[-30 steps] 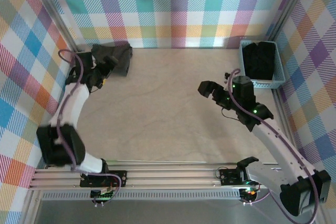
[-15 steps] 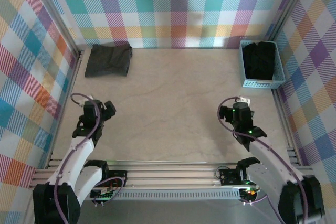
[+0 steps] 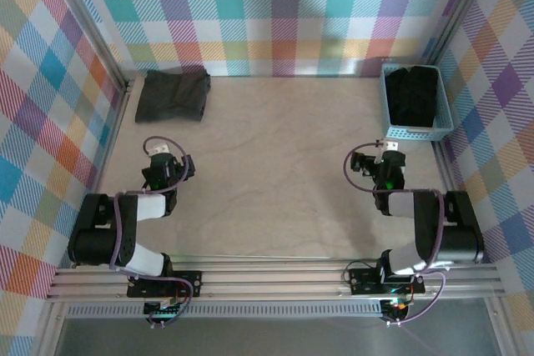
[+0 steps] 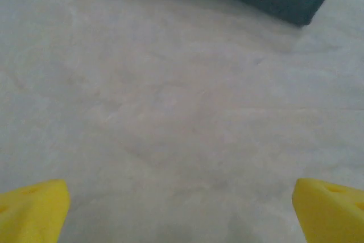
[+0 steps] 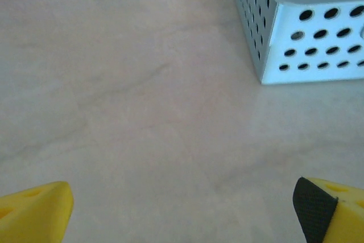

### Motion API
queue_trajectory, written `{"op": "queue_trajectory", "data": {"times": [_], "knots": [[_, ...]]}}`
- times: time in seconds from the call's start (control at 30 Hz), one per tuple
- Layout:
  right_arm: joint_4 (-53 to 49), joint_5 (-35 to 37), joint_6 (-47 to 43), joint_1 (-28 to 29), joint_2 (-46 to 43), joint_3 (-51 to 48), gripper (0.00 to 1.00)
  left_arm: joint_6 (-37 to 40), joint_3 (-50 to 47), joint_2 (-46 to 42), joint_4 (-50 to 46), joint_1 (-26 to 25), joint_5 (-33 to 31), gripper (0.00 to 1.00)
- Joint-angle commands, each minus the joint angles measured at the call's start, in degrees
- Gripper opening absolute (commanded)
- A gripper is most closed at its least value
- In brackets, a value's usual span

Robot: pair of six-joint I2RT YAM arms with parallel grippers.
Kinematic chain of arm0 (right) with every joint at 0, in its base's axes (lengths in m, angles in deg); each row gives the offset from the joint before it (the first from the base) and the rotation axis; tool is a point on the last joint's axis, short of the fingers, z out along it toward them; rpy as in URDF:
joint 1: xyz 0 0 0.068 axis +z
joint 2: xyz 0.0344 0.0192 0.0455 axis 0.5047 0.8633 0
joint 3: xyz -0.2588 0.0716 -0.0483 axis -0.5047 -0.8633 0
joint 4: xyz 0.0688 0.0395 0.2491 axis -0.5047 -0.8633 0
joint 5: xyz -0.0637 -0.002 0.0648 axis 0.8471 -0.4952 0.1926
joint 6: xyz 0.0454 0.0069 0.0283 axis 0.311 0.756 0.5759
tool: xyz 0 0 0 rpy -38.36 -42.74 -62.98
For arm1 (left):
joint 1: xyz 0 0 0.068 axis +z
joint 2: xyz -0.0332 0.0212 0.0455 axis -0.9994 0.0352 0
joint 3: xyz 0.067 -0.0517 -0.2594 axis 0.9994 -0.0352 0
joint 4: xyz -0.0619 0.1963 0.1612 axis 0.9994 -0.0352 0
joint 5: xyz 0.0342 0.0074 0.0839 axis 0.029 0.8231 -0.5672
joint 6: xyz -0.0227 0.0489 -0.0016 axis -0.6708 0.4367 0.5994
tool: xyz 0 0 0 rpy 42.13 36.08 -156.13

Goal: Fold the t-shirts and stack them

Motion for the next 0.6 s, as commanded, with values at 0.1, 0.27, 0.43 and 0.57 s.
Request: {"op": "queue_trajectory", "data": {"times": [0.1, 0.27, 0.43, 0.57], "knots": [[8.3, -6.6, -2.2, -0.2, 1.0, 0.0, 1.00, 4.0, 0.0, 3.3, 10.9, -1.4, 0.8, 1.00], [3.4, -5.4, -2.3, 0.1, 1.3, 2.7, 1.00, 4.3, 0.6, 3.5, 9.4, -2.1, -0.1, 1.00], [3.0, -5.4, -2.4, 0.2, 1.5, 3.1, 1.00, 4.7, 0.9, 3.6, 9.3, -2.6, -1.0, 1.00], [3.7, -5.3, -2.5, 0.3, 1.4, 2.7, 1.00, 4.7, 0.3, 3.3, 10.3, -2.6, -0.8, 1.00]]}}
